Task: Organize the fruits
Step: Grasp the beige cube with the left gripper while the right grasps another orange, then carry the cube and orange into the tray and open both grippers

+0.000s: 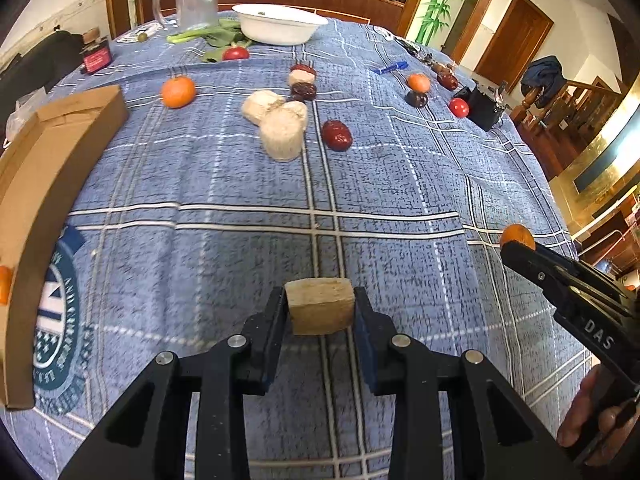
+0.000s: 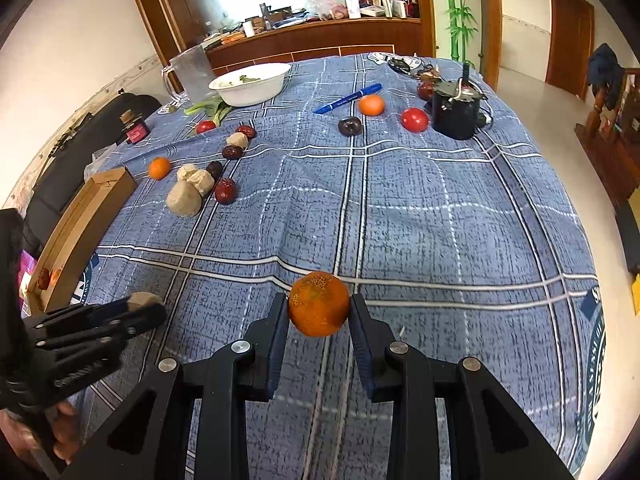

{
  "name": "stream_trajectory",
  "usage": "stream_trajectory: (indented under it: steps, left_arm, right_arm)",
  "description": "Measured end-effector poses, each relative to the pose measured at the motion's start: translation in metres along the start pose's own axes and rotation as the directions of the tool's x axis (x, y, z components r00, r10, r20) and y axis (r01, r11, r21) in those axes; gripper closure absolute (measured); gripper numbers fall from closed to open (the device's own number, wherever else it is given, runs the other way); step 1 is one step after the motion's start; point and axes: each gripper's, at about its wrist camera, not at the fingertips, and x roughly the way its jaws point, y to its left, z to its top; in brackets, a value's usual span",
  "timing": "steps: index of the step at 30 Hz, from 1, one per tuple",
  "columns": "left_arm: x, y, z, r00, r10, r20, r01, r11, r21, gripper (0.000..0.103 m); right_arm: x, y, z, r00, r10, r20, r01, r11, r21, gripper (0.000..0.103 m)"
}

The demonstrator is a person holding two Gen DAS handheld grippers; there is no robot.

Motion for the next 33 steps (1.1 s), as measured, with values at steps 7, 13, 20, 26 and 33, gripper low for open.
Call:
stream_trajectory:
  steps: [7,13,20,26,33]
  left_arm:
    - [-0.024,0.013,-0.005,1.000,-0.005,0.031,0.004,1.000,0.013,0.072]
    - [-0.042,0.034,-0.004,0.998,-0.025,0.064,0.024,0.999,0.027,0.072]
    - [-0.058,0.070,-0.003,0.995,-0.020,0.096,0.018,0.999,0.026,0.072]
    - [-0.071,0.105,0.002,0.992,-0.013,0.123,0.013,1.000,-0.003,0.072]
    - [-0.081,0.152,0.004,0.990,0.012,0.139,-0.003,0.998,-0.066,0.071]
  right_arm:
    - [-0.011,0.015,-0.007,1.000,-0.002,0.022,0.002,1.000,0.002,0.071]
    - [-0.016,0.038,-0.008,0.999,-0.032,0.033,0.032,0.999,0.004,0.071]
    - [-0.008,0.074,-0.008,0.999,-0.045,0.018,0.045,0.999,0.003,0.071]
    - [0.002,0.117,-0.001,0.999,-0.042,0.005,0.042,0.998,-0.045,0.071]
    - [0.016,0.168,0.010,1.000,-0.017,-0.001,0.017,0.993,-0.113,0.070]
